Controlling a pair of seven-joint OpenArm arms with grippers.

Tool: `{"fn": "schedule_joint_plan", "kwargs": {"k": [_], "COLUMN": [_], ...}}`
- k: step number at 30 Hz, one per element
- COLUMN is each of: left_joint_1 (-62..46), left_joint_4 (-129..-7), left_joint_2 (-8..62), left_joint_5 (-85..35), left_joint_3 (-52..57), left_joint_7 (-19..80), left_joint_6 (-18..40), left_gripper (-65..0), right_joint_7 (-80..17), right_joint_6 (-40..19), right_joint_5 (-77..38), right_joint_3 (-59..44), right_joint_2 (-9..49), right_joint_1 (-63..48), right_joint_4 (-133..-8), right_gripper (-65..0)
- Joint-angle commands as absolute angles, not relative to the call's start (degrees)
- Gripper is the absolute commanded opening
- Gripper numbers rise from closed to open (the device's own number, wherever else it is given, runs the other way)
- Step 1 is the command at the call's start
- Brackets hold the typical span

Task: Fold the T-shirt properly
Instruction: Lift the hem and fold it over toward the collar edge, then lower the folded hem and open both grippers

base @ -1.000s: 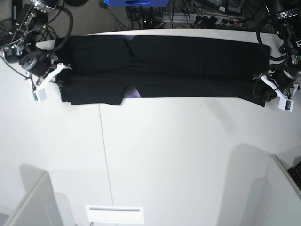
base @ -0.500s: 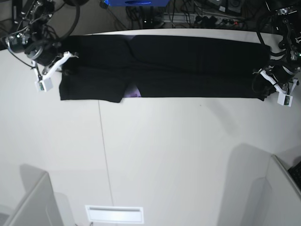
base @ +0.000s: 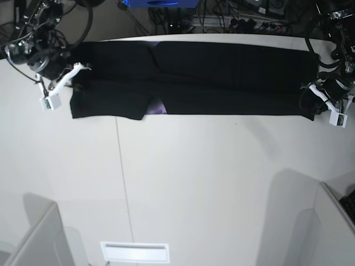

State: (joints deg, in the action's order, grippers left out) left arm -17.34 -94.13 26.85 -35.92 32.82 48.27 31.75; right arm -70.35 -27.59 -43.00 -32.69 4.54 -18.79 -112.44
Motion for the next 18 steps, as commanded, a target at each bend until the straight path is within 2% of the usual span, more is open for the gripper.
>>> {"fn": "schedule_joint_plan", "kwargs": {"k": [1,9,18], "left_joint_1": [-17.36,-18.77,-18.77], "left_joint_4": [-94.81,-94.81,-94.9], "left_joint_2": [28.09,28.09,28.09], "left_joint_5": [-36.53,-36.53,-36.44], "left_joint_3": [33.36,33.36,33.27], "left_joint_7": [47.16,47.16,47.16], "left_joint_6": [31.87,31.87,31.87], "left_gripper": [-65.0,-65.0,-65.0], "right_joint_7": [-69.76,-71.69,-72.13], "right_joint_6": [-27.82,-27.82,-27.82], "right_joint_5": [-43.74,-43.56,-43.21], "right_joint_3": [-33.19,-37.85,-37.58], "right_joint_2": [4.97,3.03,2.86], "right_joint_1": [-18.95,-20.7,-21.05], "right_joint_4": [-113.63,-113.63,-113.45], "right_gripper": [-65.0,-65.0,-65.0]}}
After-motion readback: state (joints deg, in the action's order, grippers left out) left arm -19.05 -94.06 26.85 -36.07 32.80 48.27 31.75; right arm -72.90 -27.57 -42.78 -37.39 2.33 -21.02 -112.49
